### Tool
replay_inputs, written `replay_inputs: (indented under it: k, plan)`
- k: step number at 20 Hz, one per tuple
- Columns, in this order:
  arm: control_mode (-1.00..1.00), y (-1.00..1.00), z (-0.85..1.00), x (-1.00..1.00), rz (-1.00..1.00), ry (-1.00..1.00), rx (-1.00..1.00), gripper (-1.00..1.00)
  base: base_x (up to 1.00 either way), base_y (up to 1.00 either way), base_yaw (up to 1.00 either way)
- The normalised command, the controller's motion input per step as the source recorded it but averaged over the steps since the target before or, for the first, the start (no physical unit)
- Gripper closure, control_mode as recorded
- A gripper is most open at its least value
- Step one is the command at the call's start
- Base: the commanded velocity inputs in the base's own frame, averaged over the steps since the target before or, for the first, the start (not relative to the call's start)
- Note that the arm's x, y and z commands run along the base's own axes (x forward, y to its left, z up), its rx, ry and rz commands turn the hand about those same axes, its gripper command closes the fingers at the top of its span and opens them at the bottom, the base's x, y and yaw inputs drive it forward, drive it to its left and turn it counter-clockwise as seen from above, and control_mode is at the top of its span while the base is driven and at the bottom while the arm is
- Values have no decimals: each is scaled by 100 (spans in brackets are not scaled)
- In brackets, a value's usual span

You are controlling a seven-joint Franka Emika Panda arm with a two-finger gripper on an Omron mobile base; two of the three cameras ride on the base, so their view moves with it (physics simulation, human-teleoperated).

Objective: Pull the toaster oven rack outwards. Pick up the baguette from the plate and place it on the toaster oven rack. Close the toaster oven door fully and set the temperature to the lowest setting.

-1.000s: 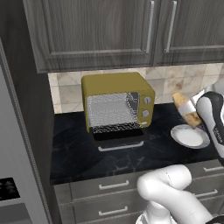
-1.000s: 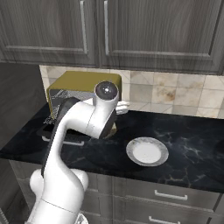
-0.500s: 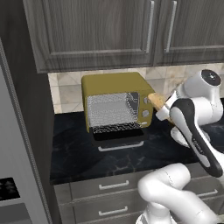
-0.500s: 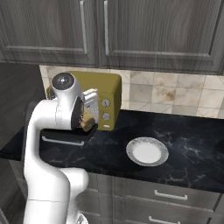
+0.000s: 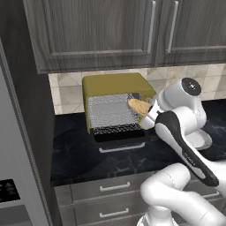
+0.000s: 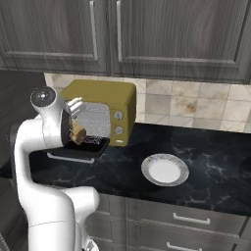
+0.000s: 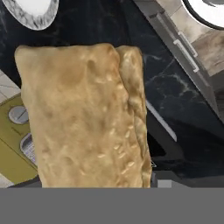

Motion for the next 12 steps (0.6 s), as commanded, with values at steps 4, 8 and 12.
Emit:
replay_inputs:
  k: [4,8,12]
  plan:
    - [-100,8,0,0,28,11,-37,100,0,0,0]
    - [-100,0,5,0,16,3,-38,100,0,0,0]
    - [-100,0,0,18,20,-7,-24,100,0,0,0]
